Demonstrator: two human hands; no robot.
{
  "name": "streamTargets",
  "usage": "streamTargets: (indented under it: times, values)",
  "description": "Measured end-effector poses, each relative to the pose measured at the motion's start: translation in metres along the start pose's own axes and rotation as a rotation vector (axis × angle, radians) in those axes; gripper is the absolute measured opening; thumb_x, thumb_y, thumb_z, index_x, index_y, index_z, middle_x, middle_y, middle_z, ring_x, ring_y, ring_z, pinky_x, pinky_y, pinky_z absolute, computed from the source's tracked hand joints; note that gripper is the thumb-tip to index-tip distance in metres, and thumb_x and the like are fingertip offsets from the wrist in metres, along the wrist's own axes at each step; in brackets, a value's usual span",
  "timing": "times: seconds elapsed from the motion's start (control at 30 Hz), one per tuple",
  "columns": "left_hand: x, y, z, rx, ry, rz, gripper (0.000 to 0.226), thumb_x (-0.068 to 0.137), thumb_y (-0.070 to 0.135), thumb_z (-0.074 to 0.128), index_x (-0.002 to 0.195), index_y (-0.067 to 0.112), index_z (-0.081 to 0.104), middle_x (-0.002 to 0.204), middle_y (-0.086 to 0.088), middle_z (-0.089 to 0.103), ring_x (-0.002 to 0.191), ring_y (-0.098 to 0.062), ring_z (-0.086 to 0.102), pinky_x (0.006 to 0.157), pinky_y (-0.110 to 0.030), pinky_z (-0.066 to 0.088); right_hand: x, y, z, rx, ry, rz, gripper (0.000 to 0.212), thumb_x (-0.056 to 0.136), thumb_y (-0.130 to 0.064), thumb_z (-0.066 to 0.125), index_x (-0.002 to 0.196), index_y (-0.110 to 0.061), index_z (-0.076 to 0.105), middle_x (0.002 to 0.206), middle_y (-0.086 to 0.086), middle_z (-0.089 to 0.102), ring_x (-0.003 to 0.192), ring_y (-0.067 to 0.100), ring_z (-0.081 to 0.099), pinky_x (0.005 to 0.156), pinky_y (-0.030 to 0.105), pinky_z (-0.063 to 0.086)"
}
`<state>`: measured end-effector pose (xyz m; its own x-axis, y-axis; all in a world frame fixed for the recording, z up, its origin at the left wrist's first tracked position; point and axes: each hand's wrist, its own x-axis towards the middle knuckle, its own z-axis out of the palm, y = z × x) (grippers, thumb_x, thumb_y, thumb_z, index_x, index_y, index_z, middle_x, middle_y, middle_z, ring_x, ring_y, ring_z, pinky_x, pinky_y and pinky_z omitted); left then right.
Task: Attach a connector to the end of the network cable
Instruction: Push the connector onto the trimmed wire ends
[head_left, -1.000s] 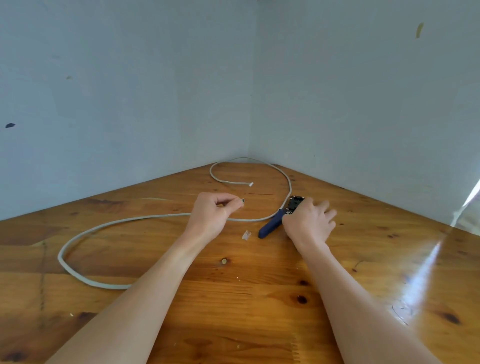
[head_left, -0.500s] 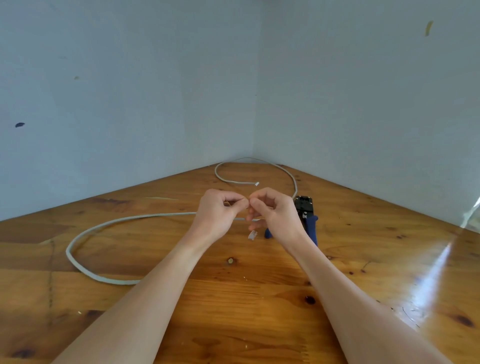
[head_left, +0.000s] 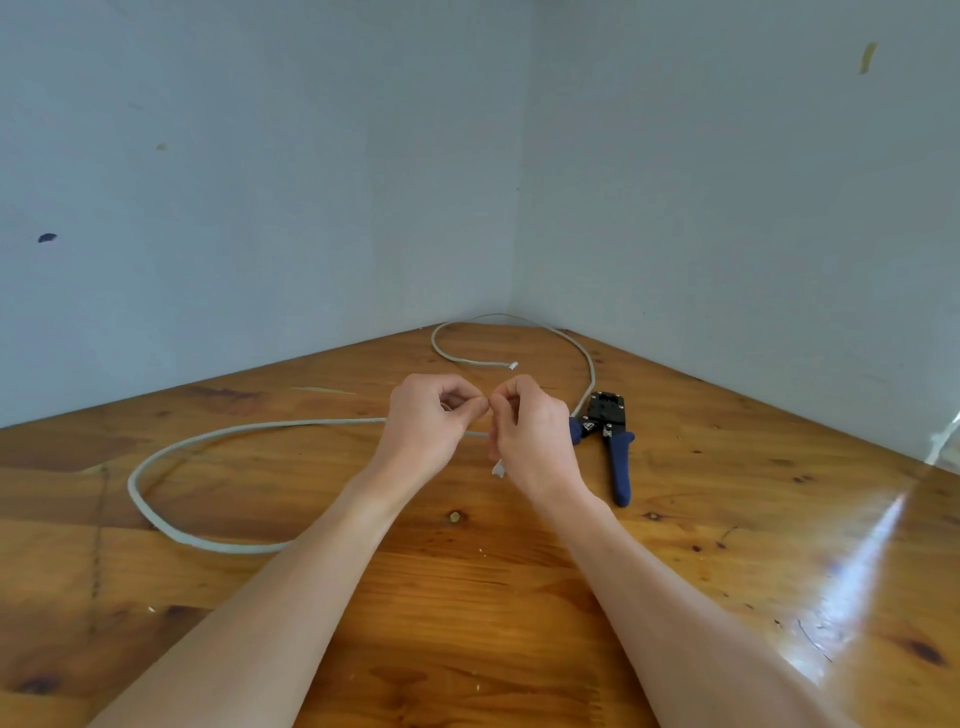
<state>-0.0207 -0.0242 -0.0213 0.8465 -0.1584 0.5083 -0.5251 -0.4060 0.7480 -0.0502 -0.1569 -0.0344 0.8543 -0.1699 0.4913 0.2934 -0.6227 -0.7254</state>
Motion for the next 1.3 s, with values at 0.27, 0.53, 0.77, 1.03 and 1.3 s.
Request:
streamTargets:
  times: [0.27,0.53,0.77,1.03,1.3]
  values:
    - [0.000,0.005,-0.010,-0.145,-0.087,0.043,0.017,0.090,0.016,0.070,0.076,0.021,0.078,0.071,0.010,0.073,0.070,0.000,0.066,0.068,-0.007,0.046,0.002,-0.008,-0.008,0.695,-0.088,0.247,0.020,0.103,-0.007,0.049,0.090,-0.002,0.064,0.071,0.008,0.068,0.066,0.018,0.070,0.059,0.032,0.061]
    - [0.000,0.007,-0.017,-0.357,-0.201,-0.073,0.017,0.093,0.021,0.069,0.079,0.020,0.078,0.060,0.010,0.065,0.048,0.002,0.048,0.044,-0.013,0.034,0.002,-0.014,-0.012,1.207,-0.246,0.406,0.020,0.103,-0.005,0.049,0.087,-0.003,0.060,0.071,0.011,0.055,0.066,0.021,0.062,0.061,0.032,0.058]
    - [0.001,0.004,-0.017,-0.392,-0.190,-0.094,0.014,0.092,0.022,0.070,0.081,0.021,0.079,0.061,0.009,0.065,0.047,0.000,0.046,0.042,-0.017,0.031,0.003,-0.015,-0.013,1.213,-0.249,0.388,0.014,0.101,-0.002,0.049,0.094,-0.002,0.061,0.074,0.012,0.056,0.068,0.021,0.063,0.063,0.032,0.059]
    - [0.002,0.001,-0.015,-0.203,-0.089,0.007,0.014,0.089,0.015,0.072,0.079,0.022,0.079,0.068,0.013,0.072,0.062,0.004,0.063,0.059,-0.005,0.043,0.001,-0.011,-0.011,0.683,-0.129,0.171,0.012,0.099,-0.001,0.056,0.091,-0.005,0.063,0.076,0.007,0.073,0.070,0.019,0.072,0.063,0.035,0.063]
    - [0.003,-0.003,-0.015,-0.068,-0.092,0.053,0.015,0.087,0.014,0.074,0.078,0.025,0.079,0.078,0.011,0.075,0.076,-0.005,0.068,0.073,-0.019,0.051,0.003,-0.002,-0.007,0.187,-0.045,0.006,0.022,0.098,-0.003,0.056,0.083,-0.017,0.064,0.072,0.005,0.068,0.060,0.024,0.066,0.057,0.034,0.060]
